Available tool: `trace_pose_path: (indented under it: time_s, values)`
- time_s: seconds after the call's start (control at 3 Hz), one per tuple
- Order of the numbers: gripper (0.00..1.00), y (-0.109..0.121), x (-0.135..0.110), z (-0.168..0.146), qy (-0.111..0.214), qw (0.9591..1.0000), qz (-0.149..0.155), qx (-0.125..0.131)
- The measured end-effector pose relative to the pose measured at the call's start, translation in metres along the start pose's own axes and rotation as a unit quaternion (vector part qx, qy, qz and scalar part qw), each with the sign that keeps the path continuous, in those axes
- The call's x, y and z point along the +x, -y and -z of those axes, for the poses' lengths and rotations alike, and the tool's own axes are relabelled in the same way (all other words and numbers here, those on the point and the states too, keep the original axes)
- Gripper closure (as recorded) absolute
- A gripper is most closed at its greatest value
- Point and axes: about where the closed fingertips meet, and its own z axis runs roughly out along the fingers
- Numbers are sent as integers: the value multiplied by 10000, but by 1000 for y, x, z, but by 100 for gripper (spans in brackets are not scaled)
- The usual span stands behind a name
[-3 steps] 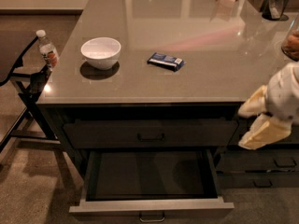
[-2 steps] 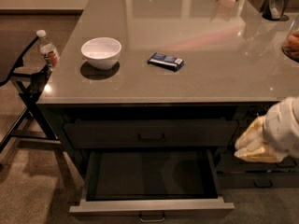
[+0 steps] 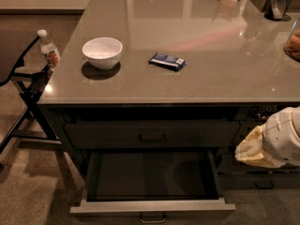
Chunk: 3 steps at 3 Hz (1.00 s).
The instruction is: Close middle drawer
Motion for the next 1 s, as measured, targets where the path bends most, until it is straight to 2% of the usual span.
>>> trace_pose_path:
  time_s: [0.33,0.67,1.0]
  values:
    - [100,0,0,0,0,10000,0,-3]
    - [100,-5,7,-32,-6,9997,-130,-207]
    - [100,-14,18,-81,95,9987,-249,-435]
